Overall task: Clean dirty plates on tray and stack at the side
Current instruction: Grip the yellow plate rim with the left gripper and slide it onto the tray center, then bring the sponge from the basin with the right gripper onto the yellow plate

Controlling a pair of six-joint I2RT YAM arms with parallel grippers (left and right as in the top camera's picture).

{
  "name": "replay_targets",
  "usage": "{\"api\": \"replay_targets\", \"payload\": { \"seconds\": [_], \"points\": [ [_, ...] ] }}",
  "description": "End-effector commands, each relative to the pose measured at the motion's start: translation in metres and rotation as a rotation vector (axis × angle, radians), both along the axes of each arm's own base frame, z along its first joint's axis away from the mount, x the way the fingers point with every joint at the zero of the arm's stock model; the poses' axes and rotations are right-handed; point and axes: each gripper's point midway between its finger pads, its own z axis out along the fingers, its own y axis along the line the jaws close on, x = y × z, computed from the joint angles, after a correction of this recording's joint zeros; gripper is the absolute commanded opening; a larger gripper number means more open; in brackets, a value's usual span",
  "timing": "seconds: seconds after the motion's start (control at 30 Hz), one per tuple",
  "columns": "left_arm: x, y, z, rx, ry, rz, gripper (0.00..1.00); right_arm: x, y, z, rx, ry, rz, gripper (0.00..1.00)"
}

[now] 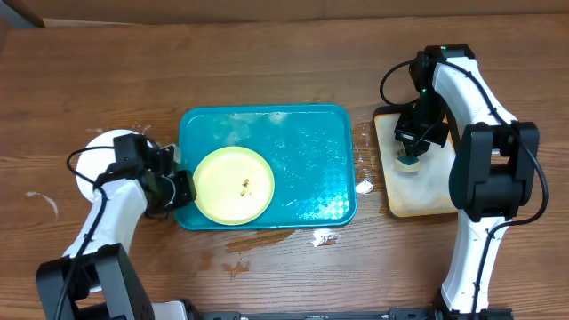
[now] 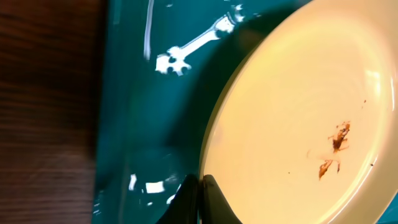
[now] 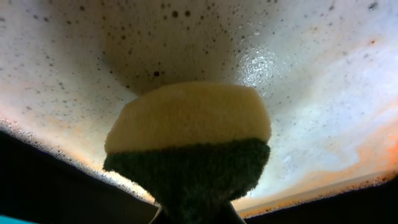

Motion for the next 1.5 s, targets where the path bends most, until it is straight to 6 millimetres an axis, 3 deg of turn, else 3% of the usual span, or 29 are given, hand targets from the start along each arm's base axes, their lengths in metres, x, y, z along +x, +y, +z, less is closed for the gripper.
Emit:
{"api": "replay_targets", "payload": {
  "seconds": [0.0, 0.37, 0.5, 0.6, 0.7, 0.77, 0.87, 0.97, 1.07, 1.23, 1.27, 1.3, 1.33, 1.37, 1.47],
  "points": [
    [0.010, -0.016, 0.004, -0.013, -0.021, -0.008, 0.04, 0.003, 0.002, 0.008, 0.003, -0.029, -0.005, 0.04],
    [0.025, -0.037, 0.008, 0.001, -0.083, -0.061, 0.06, 0.005, 0.002, 0.007, 0.007, -0.039, -0.005, 0.04],
    [0.024, -0.039, 0.008, -0.003, -0.080, -0.067, 0.27, 0.006, 0.002, 0.007, 0.007, -0.044, -0.005, 0.04],
    [0.023, -0.044, 0.008, -0.008, -0.079, -0.081, 0.58, 0.006, 0.002, 0.007, 0.008, -0.044, -0.002, 0.04],
    [0.022, -0.049, 0.007, -0.002, -0.076, -0.097, 0.64, 0.006, 0.002, 0.007, 0.008, -0.044, -0.002, 0.04],
    [0.022, -0.053, 0.005, -0.002, -0.073, -0.111, 0.52, 0.006, 0.002, 0.007, 0.008, -0.044, -0.002, 0.04],
    [0.021, -0.056, -0.001, 0.003, -0.057, -0.121, 0.45, 0.006, 0.003, 0.007, 0.008, -0.044, -0.002, 0.04],
    [0.018, -0.056, -0.009, 0.001, -0.030, -0.121, 0.25, 0.005, 0.002, 0.007, 0.008, -0.040, -0.002, 0.04],
    [0.015, -0.056, -0.018, 0.000, 0.003, -0.121, 0.46, 0.004, 0.002, 0.008, 0.008, -0.033, -0.002, 0.04],
    [0.013, -0.056, -0.032, -0.004, 0.038, -0.121, 0.46, 0.003, 0.002, 0.008, 0.007, -0.030, -0.002, 0.04],
    [0.013, -0.056, -0.035, -0.005, 0.043, -0.121, 0.39, 0.003, 0.002, 0.008, 0.008, -0.030, -0.002, 0.04],
    [0.013, -0.056, -0.037, -0.006, 0.047, -0.118, 0.21, 0.003, 0.002, 0.008, 0.008, -0.030, -0.002, 0.04],
    [0.014, -0.056, -0.038, -0.008, 0.052, -0.107, 0.09, 0.003, 0.002, 0.008, 0.007, -0.030, -0.002, 0.04],
    [0.014, -0.056, -0.039, -0.010, 0.056, -0.097, 0.04, 0.003, 0.002, 0.008, 0.007, -0.031, -0.002, 0.04],
    [0.015, -0.058, -0.038, -0.024, 0.049, -0.101, 0.04, 0.004, 0.002, 0.008, 0.007, -0.034, -0.002, 0.04]
  ]
}}
